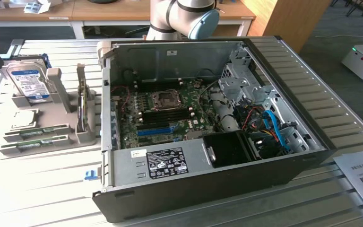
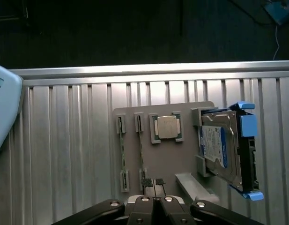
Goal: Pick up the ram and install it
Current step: 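Pick up the ram and move it above insertion slot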
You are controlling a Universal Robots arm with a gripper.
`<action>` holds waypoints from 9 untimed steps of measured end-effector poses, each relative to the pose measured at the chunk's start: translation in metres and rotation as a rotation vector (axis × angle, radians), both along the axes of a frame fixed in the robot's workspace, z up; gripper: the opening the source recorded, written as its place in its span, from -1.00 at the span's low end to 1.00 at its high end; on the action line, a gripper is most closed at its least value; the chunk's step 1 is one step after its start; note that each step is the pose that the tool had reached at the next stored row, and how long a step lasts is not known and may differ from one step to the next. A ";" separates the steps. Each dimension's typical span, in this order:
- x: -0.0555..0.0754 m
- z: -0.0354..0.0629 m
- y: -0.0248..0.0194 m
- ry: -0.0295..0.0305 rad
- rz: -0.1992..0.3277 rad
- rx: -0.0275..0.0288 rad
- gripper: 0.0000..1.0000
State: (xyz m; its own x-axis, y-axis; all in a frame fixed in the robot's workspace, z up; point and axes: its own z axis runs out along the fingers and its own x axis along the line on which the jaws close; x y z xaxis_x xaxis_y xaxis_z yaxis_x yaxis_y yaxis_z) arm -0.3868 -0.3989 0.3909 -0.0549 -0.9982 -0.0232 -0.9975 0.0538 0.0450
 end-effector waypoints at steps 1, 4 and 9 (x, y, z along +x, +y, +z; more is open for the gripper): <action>0.000 0.0000 0.0000 0.0000 0.015 0.0001 -0.80; 0.000 0.0000 0.0000 0.0000 0.057 0.0001 -0.80; 0.000 0.0000 0.0000 0.0000 0.087 0.0000 -0.80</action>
State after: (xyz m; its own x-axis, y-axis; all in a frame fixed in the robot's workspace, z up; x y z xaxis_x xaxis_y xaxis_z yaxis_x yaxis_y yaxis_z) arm -0.3868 -0.3989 0.3909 0.0322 -0.9992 -0.0232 -0.9984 -0.0332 0.0450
